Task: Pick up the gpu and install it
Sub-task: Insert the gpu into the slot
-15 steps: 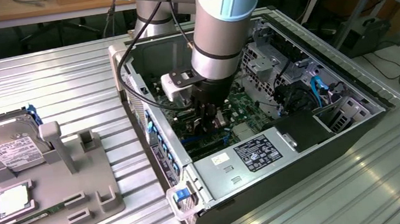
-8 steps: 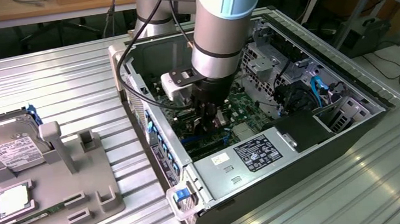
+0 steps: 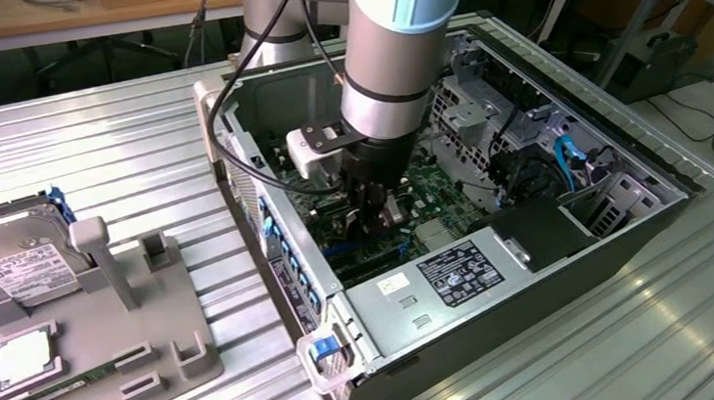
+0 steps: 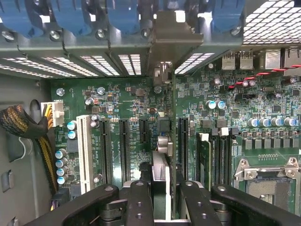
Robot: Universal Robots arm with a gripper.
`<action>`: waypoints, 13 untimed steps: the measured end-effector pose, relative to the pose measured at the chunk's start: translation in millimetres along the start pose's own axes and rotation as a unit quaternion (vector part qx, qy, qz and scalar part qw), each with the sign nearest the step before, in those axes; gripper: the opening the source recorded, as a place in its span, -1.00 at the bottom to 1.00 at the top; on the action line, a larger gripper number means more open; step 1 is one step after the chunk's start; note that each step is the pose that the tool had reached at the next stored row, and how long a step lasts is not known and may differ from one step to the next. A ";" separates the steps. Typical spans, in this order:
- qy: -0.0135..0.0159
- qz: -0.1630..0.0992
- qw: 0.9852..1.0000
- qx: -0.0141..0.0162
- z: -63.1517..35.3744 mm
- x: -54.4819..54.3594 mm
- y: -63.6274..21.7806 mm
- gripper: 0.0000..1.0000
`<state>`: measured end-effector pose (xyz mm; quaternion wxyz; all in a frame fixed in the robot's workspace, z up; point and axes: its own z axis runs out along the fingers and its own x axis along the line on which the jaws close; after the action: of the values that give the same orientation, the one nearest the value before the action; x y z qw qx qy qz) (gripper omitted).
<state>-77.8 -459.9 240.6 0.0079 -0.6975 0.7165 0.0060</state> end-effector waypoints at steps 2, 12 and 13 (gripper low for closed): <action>0.000 0.000 1.000 0.000 0.0 -0.7 -0.1 -0.44; 0.000 0.000 1.000 0.000 0.1 -1.1 0.8 -0.44; 0.000 0.000 1.000 0.000 0.2 -1.2 0.9 -0.44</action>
<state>-78.6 -458.7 240.4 0.0076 -0.6975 0.7165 0.0057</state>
